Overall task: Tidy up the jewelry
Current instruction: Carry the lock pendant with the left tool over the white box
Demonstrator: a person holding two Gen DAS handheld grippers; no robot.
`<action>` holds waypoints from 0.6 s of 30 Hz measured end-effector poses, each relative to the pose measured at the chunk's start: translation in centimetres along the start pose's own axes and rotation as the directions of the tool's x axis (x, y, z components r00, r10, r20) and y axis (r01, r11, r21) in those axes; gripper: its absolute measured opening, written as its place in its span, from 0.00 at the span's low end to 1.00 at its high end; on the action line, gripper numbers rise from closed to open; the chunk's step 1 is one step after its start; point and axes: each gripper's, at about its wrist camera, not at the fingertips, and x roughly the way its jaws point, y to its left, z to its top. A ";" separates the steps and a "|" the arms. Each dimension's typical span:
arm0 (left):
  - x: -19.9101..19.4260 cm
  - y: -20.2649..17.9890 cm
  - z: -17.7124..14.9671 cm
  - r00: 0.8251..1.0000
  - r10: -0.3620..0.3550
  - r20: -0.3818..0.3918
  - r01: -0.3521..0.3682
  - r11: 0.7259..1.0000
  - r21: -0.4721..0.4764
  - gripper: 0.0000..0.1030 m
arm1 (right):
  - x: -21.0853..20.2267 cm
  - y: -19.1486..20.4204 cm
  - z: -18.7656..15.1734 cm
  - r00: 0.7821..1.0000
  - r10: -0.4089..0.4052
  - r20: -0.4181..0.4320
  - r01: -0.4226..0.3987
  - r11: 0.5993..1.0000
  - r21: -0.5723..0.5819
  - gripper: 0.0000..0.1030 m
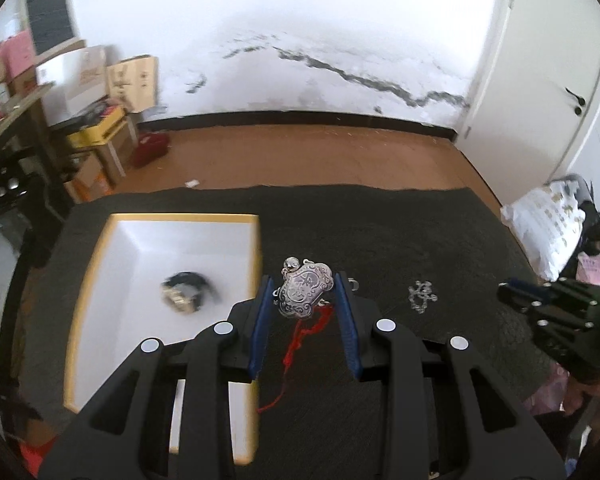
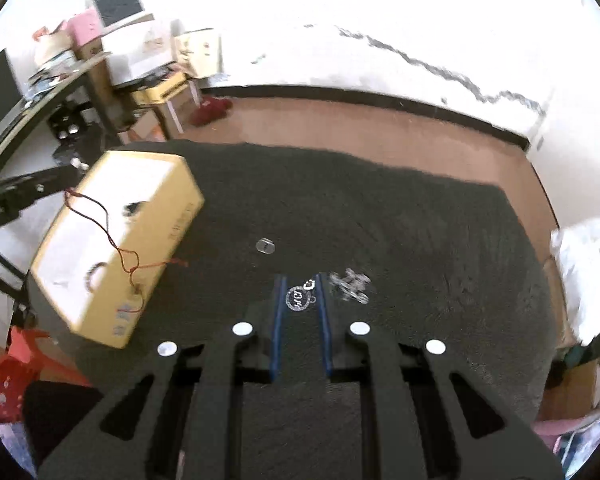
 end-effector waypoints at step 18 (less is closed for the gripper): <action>-11.3 16.1 -1.3 0.981 0.189 0.047 -0.180 0.971 -0.158 0.30 | -5.5 22.1 7.9 0.990 0.139 0.029 -0.129 0.966 -0.225 0.15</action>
